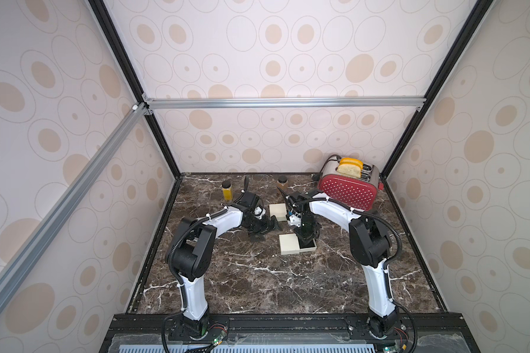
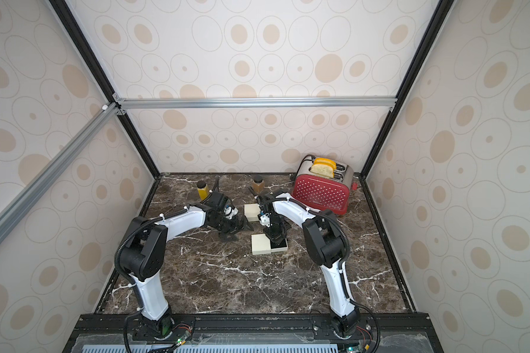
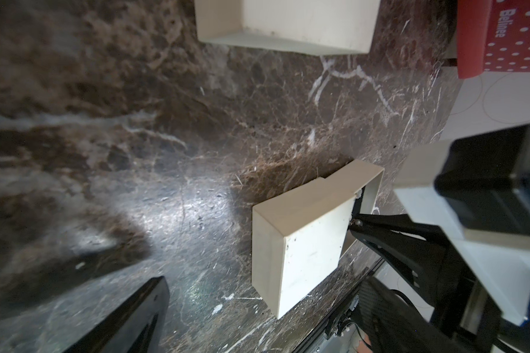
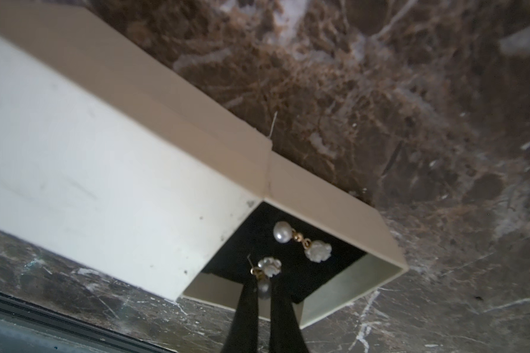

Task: Place the earrings into the drawer-style jewelry box
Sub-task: Insert the earring into the inner lining.

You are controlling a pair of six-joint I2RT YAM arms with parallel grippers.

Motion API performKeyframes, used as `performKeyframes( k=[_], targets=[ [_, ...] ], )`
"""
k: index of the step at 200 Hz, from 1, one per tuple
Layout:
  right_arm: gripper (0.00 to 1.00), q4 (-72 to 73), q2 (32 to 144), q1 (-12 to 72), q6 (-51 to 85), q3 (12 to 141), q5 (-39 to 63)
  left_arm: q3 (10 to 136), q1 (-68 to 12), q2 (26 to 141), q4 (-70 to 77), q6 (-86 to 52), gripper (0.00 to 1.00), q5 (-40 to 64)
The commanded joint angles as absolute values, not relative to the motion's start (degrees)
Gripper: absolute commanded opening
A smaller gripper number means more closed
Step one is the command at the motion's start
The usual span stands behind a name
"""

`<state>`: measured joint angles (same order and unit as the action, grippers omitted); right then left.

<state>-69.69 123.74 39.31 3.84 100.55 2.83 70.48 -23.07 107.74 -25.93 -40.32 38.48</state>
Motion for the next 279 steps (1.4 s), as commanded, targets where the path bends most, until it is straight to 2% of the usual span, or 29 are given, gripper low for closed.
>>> performKeyframes(
  k=[1,279],
  targets=[
    [0.00,-73.1,125.3,40.1,3.4,102.4,1.4,69.9,-22.6,107.2,-26.2,-38.8,0.99,38.9],
    [0.00,-75.9,128.6,41.4,5.6,105.3,-2.1,67.9,-22.4,105.8,-24.4,-39.1,0.99,39.9]
  ],
)
